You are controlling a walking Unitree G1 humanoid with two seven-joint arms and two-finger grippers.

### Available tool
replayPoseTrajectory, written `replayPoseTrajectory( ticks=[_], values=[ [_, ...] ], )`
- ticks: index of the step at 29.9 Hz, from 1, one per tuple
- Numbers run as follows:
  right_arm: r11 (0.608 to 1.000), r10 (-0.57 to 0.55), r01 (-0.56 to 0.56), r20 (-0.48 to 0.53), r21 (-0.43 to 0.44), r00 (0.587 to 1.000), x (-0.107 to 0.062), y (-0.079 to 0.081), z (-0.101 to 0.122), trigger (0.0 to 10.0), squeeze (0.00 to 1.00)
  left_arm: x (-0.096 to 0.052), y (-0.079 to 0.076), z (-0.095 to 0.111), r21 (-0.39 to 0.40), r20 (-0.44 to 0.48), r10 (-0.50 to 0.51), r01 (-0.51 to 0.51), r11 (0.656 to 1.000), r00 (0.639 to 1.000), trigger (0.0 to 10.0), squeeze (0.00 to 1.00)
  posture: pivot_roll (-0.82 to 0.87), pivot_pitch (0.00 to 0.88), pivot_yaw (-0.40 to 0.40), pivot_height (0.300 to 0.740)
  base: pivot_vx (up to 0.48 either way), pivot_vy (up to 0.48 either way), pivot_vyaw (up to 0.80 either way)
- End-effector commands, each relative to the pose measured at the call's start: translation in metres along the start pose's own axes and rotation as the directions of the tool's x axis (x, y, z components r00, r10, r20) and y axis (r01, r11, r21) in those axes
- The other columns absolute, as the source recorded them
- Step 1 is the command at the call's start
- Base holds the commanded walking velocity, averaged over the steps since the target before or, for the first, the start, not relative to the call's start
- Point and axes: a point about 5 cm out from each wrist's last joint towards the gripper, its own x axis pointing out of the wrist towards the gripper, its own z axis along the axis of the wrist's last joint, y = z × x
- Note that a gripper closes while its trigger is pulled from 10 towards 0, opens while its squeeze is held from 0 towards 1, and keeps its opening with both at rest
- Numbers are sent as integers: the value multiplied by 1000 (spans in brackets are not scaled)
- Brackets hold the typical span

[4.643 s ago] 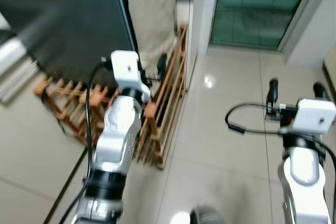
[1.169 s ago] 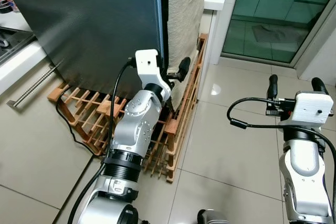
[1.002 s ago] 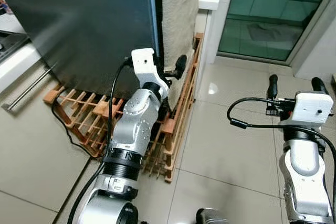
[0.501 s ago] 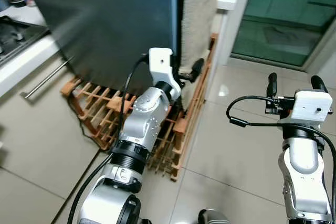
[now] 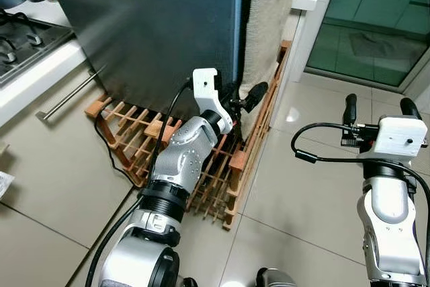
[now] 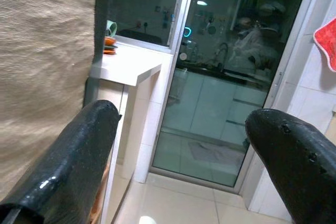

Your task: Restocking fridge

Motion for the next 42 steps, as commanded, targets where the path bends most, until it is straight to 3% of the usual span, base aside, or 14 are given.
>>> replayPoseTrajectory(
  ticks=[1,7,11,15,18,23,25,28,29,34,42],
  values=[
    [1000,-7,7,-6,-8,1000,-1,-1,-2,10000,471,23,-67,0,-88,62,-251,256,963,966,10000,0,-246,105,75,732,0,0,0],
    [1000,-12,12,-5,-8,1000,-1,-3,-2,10000,471,18,-81,2,-88,67,-397,402,911,915,10000,0,-250,104,78,732,0,0,0],
    [1000,-14,14,-6,-9,1000,-2,-3,-2,10000,471,13,-79,0,-56,43,-423,425,903,905,10000,0,-251,103,77,732,0,0,0],
    [1000,-16,16,-3,-10,1000,0,-4,-1,10000,467,4,-46,9,41,61,-224,221,974,973,10000,0,-247,96,78,732,0,0,0],
    [1000,-16,16,17,0,1000,2,-4,4,10000,471,-13,-29,31,106,144,-104,89,990,984,10000,0,-240,92,79,732,0,0,0],
    [1000,-11,11,36,6,999,5,-4,10,10000,475,-35,-23,54,122,237,-48,20,992,970,10000,0,-225,92,71,732,0,0,0],
    [1000,-4,4,40,3,999,9,-5,10,10000,467,-51,-28,67,143,290,-50,8,990,956,10000,0,-207,105,56,732,0,0,0],
    [1000,4,-4,39,4,999,10,-4,10,10000,471,-54,-33,70,164,303,-53,3,986,952,10000,0,-198,119,45,732,0,0,0],
    [1000,17,-17,37,7,999,11,-2,10,10000,467,-53,-34,69,187,300,-17,-41,981,954,10000,0,-197,131,32,732,0,0,0],
    [998,7,-8,10,68,1000,14,-2,9,10000,471,-48,-9,58,268,295,174,-256,929,940,10000,0,-208,135,16,732,0,0,0],
    [997,-2,4,-20,83,1000,13,-1,5,10000,467,-53,-7,46,337,253,221,-300,893,942,10000,0,-214,118,28,732,0,0,0]
  ],
)
